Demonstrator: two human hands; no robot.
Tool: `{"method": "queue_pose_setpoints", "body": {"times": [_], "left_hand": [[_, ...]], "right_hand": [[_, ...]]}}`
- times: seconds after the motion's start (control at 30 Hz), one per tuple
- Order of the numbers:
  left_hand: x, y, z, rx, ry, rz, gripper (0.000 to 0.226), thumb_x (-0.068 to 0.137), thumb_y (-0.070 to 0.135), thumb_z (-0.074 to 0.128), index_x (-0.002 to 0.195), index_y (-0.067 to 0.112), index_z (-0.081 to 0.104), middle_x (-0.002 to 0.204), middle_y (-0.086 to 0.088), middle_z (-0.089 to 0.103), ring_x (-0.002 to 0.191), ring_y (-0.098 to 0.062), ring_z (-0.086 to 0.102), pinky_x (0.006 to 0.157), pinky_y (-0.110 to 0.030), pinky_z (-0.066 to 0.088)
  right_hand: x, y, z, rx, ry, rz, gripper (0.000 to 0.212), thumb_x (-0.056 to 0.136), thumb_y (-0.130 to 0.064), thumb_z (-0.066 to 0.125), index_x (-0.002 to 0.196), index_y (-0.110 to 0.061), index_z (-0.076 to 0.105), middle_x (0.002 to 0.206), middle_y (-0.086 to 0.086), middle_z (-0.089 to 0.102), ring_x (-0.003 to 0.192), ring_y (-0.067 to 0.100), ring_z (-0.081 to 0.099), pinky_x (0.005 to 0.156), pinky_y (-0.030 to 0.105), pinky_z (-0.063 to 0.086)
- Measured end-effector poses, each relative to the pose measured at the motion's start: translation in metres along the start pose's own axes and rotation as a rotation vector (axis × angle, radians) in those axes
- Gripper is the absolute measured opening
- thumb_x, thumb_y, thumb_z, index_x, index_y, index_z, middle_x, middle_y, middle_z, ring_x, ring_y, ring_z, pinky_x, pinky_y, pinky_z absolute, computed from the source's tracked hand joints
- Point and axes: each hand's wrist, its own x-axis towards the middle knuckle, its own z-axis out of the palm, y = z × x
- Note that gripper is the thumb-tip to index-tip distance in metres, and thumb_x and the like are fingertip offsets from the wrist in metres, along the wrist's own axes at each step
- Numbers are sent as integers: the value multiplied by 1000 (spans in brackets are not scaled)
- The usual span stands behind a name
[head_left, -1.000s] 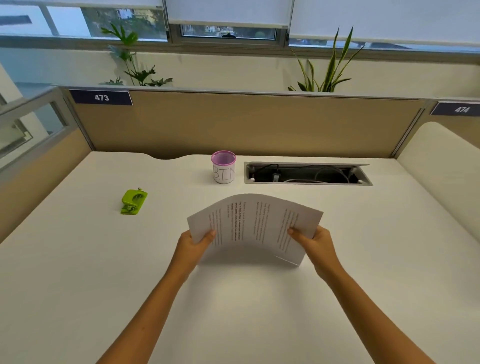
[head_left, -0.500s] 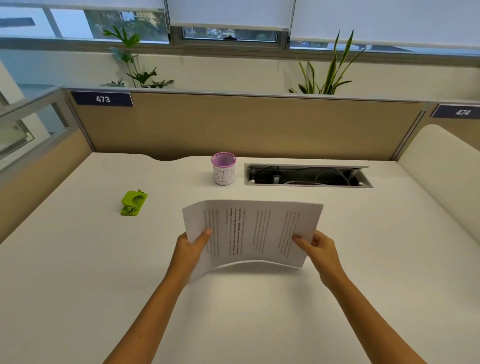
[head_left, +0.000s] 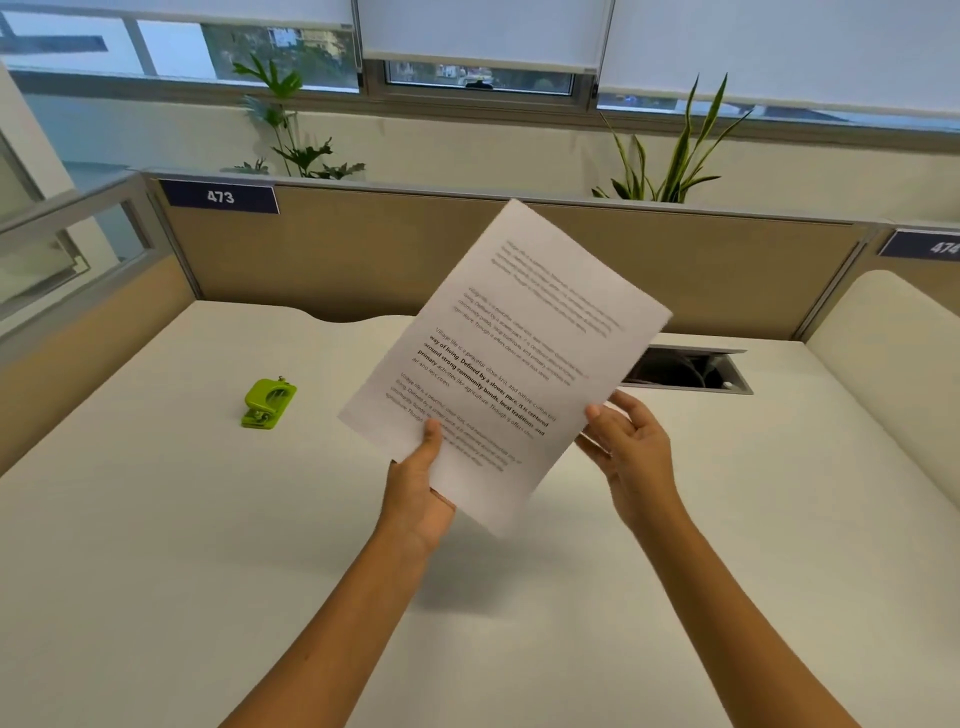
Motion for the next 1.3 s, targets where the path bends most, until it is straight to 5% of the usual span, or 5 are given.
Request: {"method": "queue_pose_setpoints", "body": {"times": [0.27,0.47,0.83,1.07,1.3], "left_hand": [[-13,-36,2,-77,149,-61,33,88,11,61,121,8,60,115,-14,69,102,-25,68,76,-37,59],[-19,-34,-63,42,376,-202,32,87,-4,57,118,0,55,108,-17,68,95,-25,66,75,-33,54],[-12,44,-168,381,538,-99,33,88,3,59,121,3,55,104,-9,66,94,-20,63,83,-33,50],[45,143,-214,1115,608,236,33,87,-1,46,114,13,60,120,-7,64,102,-24,59,82,-36,50],[139,222,-234,1287,533,221,32,91,18,54,120,5,60,123,-15,62,111,-32,57,92,-37,46]], "right_hand": [[-3,20,12,-319,185,-66,20,88,-19,64,107,-22,57,103,-3,69,85,16,71,65,27,60],[7,50,-23,-639,183,355,33,87,-9,64,117,-3,51,116,12,62,98,34,64,81,48,57],[-16,109,-23,-961,218,355,28,80,-14,68,82,11,57,88,24,69,72,37,65,62,36,49],[-30,132,21,-823,242,324,23,84,-21,67,80,1,62,79,12,73,69,33,69,69,48,59],[-40,162,88,-656,230,296,13,85,-23,68,84,-11,66,80,5,75,66,26,73,67,46,61]]}}
